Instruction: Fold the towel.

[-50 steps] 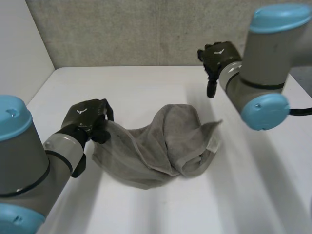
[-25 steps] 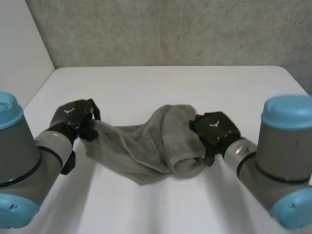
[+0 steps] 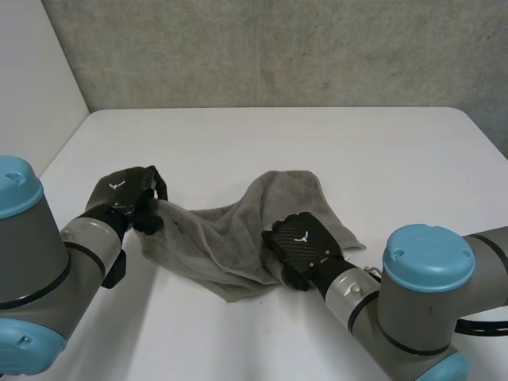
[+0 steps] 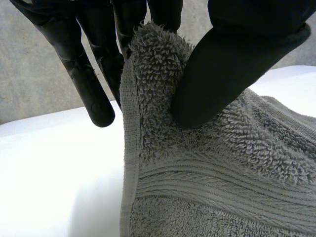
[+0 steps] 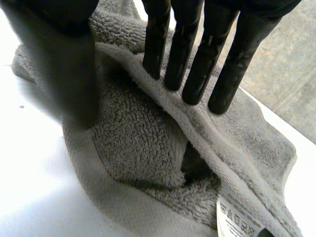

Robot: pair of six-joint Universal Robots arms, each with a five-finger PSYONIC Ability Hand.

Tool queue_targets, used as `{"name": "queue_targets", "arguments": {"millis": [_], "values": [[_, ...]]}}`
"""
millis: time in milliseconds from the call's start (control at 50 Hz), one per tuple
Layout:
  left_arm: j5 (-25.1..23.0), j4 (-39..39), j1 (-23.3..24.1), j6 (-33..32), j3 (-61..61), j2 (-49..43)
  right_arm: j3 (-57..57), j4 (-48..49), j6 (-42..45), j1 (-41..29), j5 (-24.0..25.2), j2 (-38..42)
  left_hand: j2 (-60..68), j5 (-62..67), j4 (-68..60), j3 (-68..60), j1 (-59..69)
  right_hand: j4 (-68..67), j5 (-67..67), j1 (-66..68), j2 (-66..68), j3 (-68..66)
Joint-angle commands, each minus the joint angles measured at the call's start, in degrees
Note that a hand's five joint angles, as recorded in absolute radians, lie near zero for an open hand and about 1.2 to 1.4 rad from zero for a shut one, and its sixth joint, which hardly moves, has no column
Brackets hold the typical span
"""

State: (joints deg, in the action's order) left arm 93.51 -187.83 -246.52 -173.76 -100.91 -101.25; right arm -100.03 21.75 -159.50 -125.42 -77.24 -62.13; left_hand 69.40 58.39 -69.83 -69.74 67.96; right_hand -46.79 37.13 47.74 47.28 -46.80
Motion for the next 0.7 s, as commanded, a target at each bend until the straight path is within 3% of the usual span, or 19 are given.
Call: {"name": "queue_targets", "arguments": {"millis": [20, 120, 160, 220, 460, 700], "values": [[0.01, 0.00, -0.01, 0.00, 0.01, 0.00, -0.16, 3.65, -1.08, 0.09, -1.33, -0.89, 10.60, 11.61, -10.17, -10.26, 12.04, -33.21, 32.86, 32.26, 32.72, -33.20], [-0.08, 0.18, -0.10, 0.00, 0.19, 0.44, -0.16, 5.58, -4.86, 3.34, -6.26, -4.93, 10.60, 11.61, -10.17, -10.26, 12.04, -33.21, 32.87, 32.26, 32.72, -33.20], [-0.08, 0.18, -0.27, 0.00, 0.19, 0.61, -0.33, 5.15, -7.22, 10.60, -8.18, -8.61, 10.60, 11.61, -10.17, -10.26, 12.04, -33.21, 32.87, 32.26, 32.72, -33.20], [-0.17, 0.35, -0.80, 0.00, 0.27, 0.88, -0.69, 5.06, -7.84, 13.80, -8.28, -10.12, 10.60, 11.61, -10.17, -10.26, 12.04, -33.21, 32.87, 32.26, 32.72, -33.20], [-0.25, 0.71, -1.15, -0.09, 0.80, 8.35, 0.01, -1.62, -10.82, 29.17, -3.63, -19.51, 10.60, 11.61, -10.17, -10.26, 12.04, -33.21, 32.87, 32.26, 32.72, -33.20], [-1.92, 0.44, -3.88, -0.09, 1.07, 14.15, 6.34, -9.97, -11.89, 36.13, -1.33, -18.82, 10.60, 11.61, -10.17, -10.26, 12.04, -33.21, 32.87, 32.26, 32.72, -33.20]]}}
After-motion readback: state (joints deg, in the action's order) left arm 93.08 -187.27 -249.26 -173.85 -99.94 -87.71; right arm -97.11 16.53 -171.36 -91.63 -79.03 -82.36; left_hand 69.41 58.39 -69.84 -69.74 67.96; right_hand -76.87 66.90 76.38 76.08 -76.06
